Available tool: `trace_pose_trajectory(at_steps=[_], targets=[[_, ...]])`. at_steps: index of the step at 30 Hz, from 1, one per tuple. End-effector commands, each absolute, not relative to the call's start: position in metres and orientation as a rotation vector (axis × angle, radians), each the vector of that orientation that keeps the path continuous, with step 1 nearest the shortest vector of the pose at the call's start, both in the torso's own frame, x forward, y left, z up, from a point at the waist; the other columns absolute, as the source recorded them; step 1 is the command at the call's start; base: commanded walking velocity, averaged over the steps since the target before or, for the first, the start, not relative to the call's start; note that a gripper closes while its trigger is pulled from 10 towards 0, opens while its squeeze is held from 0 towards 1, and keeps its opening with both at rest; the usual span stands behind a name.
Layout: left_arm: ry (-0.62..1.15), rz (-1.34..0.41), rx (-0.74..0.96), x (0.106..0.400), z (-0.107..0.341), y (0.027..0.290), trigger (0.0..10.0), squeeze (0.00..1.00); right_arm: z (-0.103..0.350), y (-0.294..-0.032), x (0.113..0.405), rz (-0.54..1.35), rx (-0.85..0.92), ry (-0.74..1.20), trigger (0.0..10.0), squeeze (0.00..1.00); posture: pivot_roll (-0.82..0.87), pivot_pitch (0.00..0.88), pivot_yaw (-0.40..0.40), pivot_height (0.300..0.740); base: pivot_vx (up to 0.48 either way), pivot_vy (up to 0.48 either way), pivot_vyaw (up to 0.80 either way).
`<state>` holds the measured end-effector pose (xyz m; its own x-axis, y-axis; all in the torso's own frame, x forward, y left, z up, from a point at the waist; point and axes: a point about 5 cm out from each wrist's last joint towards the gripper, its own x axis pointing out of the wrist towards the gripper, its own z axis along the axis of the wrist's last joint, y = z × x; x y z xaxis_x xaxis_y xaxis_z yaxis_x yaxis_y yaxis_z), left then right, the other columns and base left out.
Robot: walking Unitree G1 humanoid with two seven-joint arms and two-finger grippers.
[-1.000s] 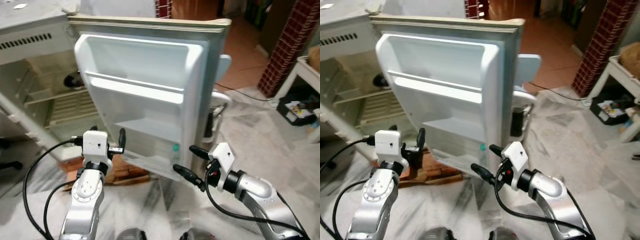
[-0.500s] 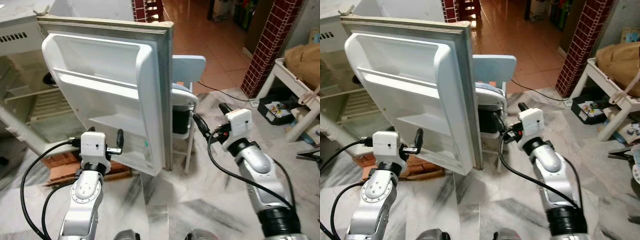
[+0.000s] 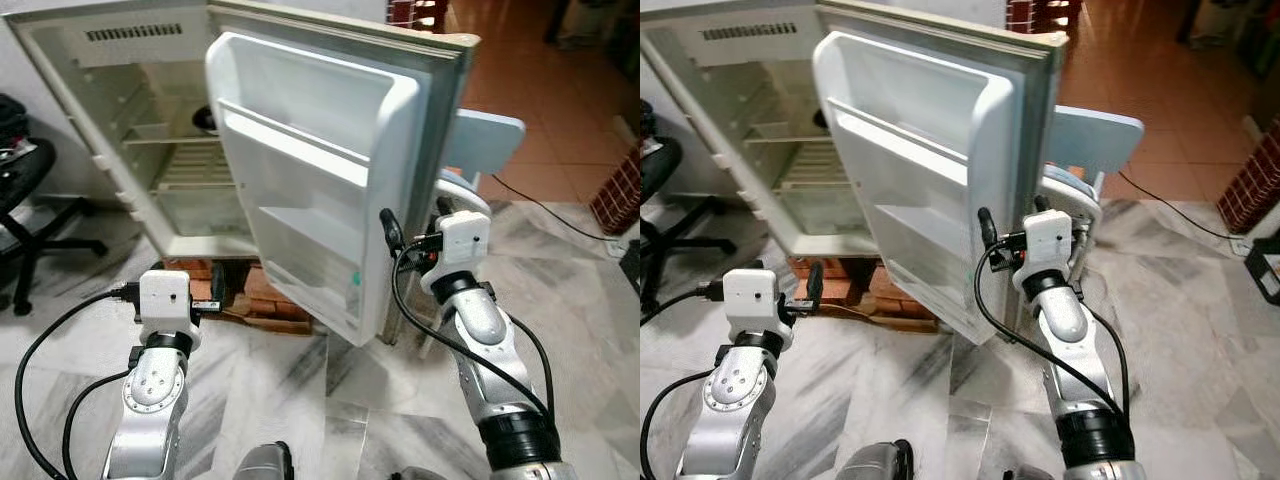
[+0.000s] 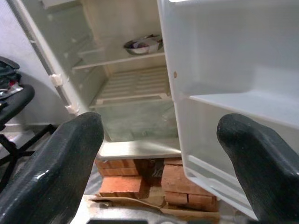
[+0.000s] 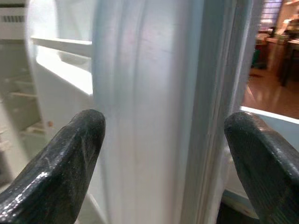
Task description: Restocking fridge
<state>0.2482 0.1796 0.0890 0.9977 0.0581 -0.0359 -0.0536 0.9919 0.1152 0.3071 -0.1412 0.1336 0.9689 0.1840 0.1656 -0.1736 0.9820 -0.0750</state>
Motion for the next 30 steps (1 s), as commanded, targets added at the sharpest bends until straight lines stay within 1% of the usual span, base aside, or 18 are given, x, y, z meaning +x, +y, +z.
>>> trace_pose_trajectory(at_steps=[1, 3, 9, 12, 15, 19, 22, 25, 26, 27, 28, 29, 30], targets=[[0.044, 0.055, 0.124, 0.248, 0.088, 0.18, 10.0, 0.0, 0.129, -0.147, 0.311, 0.11, -0.054, -0.137, 10.0, 0.0, -0.05, 0.059, 0.09, 0.74, 0.0, 0.0, 0.0], [0.044, 0.053, 0.123, 0.249, 0.088, 0.179, 10.0, 0.0, 0.128, -0.147, 0.316, 0.068, -0.022, -0.119, 10.0, 0.0, -0.04, 0.06, 0.091, 0.74, 0.0, 0.0, 0.0], [0.053, 0.042, 0.121, 0.248, 0.086, 0.177, 10.0, 0.0, 0.135, -0.14, 0.33, 0.036, -0.019, -0.12, 10.0, 0.0, -0.04, 0.064, 0.092, 0.74, 0.0, 0.0, 0.0], [0.084, 0.032, 0.119, 0.245, 0.08, 0.176, 10.0, 0.0, 0.139, -0.135, 0.338, 0.041, 0.016, -0.124, 10.0, 0.0, -0.04, 0.06, 0.094, 0.74, 0.0, 0.0, 0.0], [0.103, 0.02, 0.113, 0.245, 0.077, 0.174, 10.0, 0.0, 0.148, -0.123, 0.348, 0.085, 0.04, -0.14, 10.0, 0.0, -0.04, 0.06, 0.096, 0.74, 0.0, 0.0, 0.0], [0.11, 0.016, 0.116, 0.244, 0.075, 0.172, 10.0, 0.0, 0.164, -0.104, 0.358, 0.166, 0.118, -0.179, 10.0, 0.0, -0.05, 0.064, 0.1, 0.74, 0.0, 0.0, 0.0], [0.113, 0.006, 0.117, 0.242, 0.074, 0.169, 10.0, 0.0, 0.179, -0.078, 0.357, 0.329, 0.25, -0.212, 10.0, 0.0, -0.04, 0.059, 0.096, 0.74, 0.0, 0.0, 0.0], [0.113, 0.005, 0.114, 0.242, 0.074, 0.169, 10.0, 0.0, 0.185, -0.062, 0.348, 0.476, 0.315, -0.228, 10.0, 0.0, -0.04, 0.059, 0.096, 0.74, 0.0, 0.0, 0.0], [0.114, 0.006, 0.111, 0.241, 0.074, 0.169, 10.0, 0.0, 0.186, -0.053, 0.338, 0.589, 0.373, -0.225, 10.0, 0.0, -0.03, 0.06, 0.089, 0.74, 0.0, 0.0, 0.0], [0.114, 0.006, 0.111, 0.241, 0.074, 0.169, 10.0, 0.0, 0.186, -0.053, 0.338, 0.589, 0.373, -0.225, 10.0, 0.0, -0.03, 0.06, 0.089, 0.74, 0.0, 0.0, 0.0], [0.115, 0.007, 0.109, 0.24, 0.073, 0.169, 10.0, 0.0, 0.188, -0.048, 0.327, 0.689, 0.431, -0.216, 10.0, 0.0, -0.03, 0.064, 0.088, 0.74, 0.0, 0.0, 0.0], [0.118, 0.008, 0.105, 0.238, 0.072, 0.17, 10.0, 0.0, 0.191, -0.041, 0.307, 0.87, 0.509, -0.203, 10.0, 0.0, -0.04, 0.064, 0.087, 0.74, 0.0, 0.0, 0.0], [0.12, 0.007, 0.104, 0.237, 0.072, 0.17, 10.0, 0.0, 0.191, -0.04, 0.3, 0.925, 0.529, -0.196, 10.0, 0.0, -0.04, 0.064, 0.087, 0.74, 0.0, 0.0, 0.0]])
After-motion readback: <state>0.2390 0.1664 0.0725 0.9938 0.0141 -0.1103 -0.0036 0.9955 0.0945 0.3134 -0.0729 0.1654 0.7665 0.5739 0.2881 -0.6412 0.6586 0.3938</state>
